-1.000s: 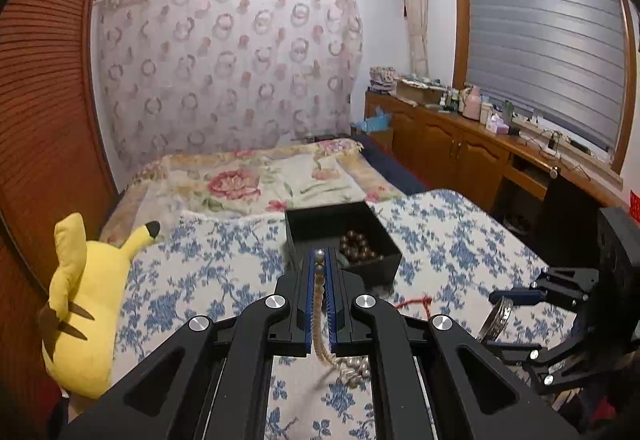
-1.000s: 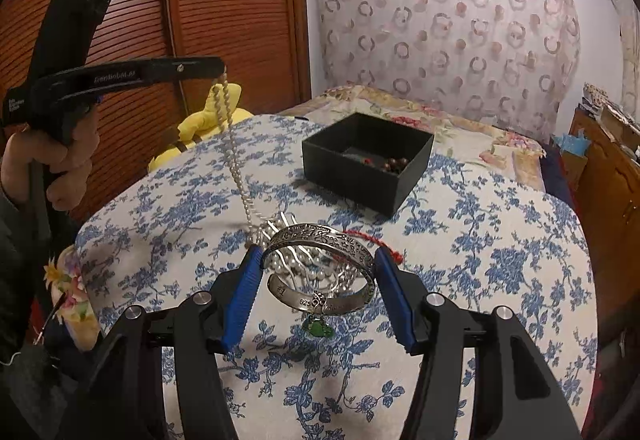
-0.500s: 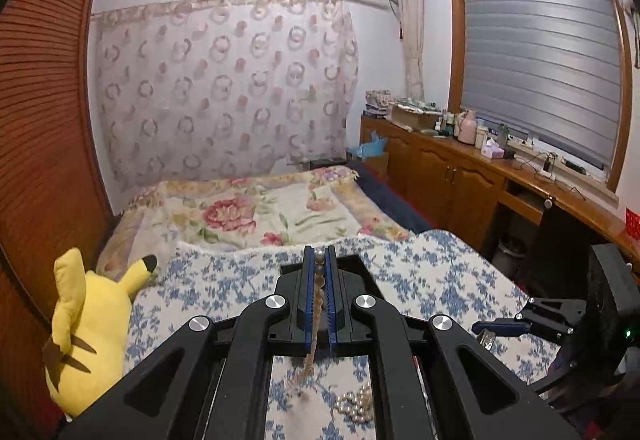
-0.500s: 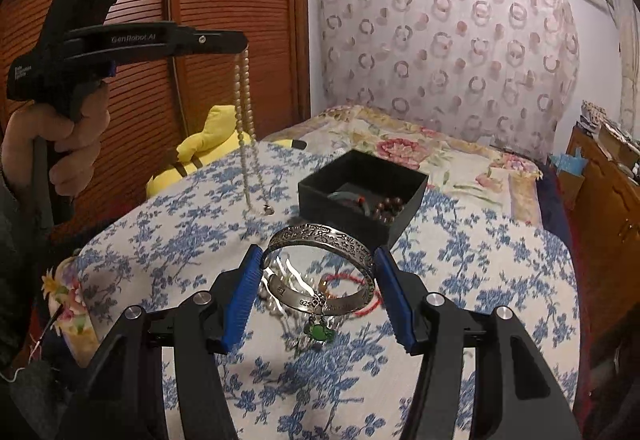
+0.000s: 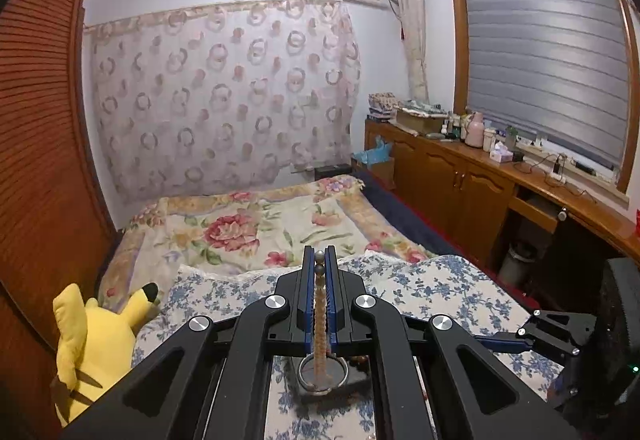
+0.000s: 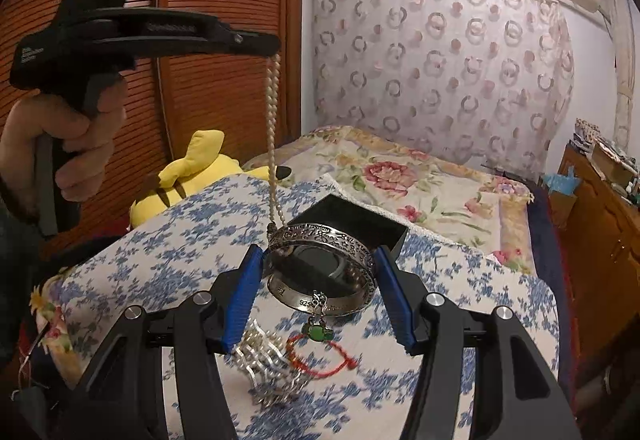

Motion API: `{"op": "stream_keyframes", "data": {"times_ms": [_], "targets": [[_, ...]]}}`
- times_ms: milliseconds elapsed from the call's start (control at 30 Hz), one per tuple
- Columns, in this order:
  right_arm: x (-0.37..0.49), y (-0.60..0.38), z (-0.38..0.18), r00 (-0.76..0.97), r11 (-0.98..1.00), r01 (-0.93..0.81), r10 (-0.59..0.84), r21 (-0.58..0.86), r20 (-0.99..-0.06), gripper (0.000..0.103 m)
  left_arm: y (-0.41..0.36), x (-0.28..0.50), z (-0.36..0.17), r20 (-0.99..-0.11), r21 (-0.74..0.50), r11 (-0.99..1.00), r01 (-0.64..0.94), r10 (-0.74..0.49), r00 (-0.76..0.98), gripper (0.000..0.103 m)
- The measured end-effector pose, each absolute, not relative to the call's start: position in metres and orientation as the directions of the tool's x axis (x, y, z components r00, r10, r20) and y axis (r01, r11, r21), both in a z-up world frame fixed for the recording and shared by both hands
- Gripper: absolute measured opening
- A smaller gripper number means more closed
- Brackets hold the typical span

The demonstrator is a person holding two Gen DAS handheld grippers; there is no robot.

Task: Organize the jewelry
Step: 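Lower the pearl necklace into the black box with the left gripper while the right releases the cuff there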

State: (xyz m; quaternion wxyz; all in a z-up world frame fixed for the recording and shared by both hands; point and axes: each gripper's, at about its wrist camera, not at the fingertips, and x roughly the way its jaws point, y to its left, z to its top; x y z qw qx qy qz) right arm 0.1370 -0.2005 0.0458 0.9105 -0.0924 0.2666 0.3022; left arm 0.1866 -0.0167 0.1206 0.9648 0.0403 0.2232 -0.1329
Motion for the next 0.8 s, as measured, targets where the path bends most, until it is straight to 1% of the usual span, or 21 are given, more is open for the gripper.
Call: {"op": "stream_keyframes", "data": {"times_ms": [400,633,800], "targets": [[0.187,-0.199,0.032,0.661,0.803,-0.596,0.489,-0.002,-0.569,0.06,-0.024,0.248,0.106,-0.478,0.015,0.964,0.264,-0.225,0.849,0.004],[0.222,-0.192,0.012,0.636,0.8,-0.599,0.489,0.017,-0.597,0.06,-0.015,0.282,0.05,-0.558,-0.02,0.966,0.257,-0.224,0.799,0.004],[0.244,-0.182,0.0,0.615,0.793,-0.608,0.495,0.03,-0.613,0.06,-0.005,0.294,0.019,-0.597,-0.051,0.967,0.251,-0.231,0.768,0.004]]}}
